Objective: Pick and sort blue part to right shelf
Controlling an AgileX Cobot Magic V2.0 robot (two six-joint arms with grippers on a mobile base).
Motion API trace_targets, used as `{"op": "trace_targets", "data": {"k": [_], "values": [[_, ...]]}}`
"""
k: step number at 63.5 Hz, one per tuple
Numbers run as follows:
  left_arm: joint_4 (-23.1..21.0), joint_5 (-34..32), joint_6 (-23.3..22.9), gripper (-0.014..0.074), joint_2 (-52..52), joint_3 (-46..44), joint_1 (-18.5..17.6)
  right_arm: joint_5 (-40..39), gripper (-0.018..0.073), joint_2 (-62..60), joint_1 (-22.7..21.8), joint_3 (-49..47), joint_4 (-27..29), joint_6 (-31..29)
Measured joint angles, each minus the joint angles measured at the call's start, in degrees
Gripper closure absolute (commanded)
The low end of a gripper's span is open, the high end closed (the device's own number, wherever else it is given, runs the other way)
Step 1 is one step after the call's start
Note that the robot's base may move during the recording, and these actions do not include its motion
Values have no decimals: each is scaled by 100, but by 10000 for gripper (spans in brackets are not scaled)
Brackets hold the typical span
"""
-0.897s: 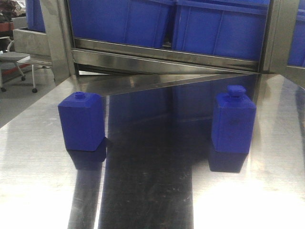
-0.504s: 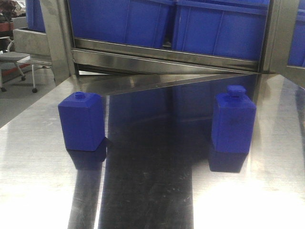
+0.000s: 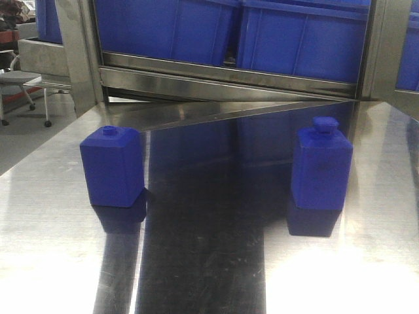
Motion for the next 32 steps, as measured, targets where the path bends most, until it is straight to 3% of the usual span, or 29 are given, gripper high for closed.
{"op": "trace_targets", "data": {"k": [16,32], "values": [[0,0,0,462,0,0,0,1204,503,245,0,-845,0,-357],[0,0,0,462,0,0,0,1298,503,1092,308,-1250,-57,-847]]}}
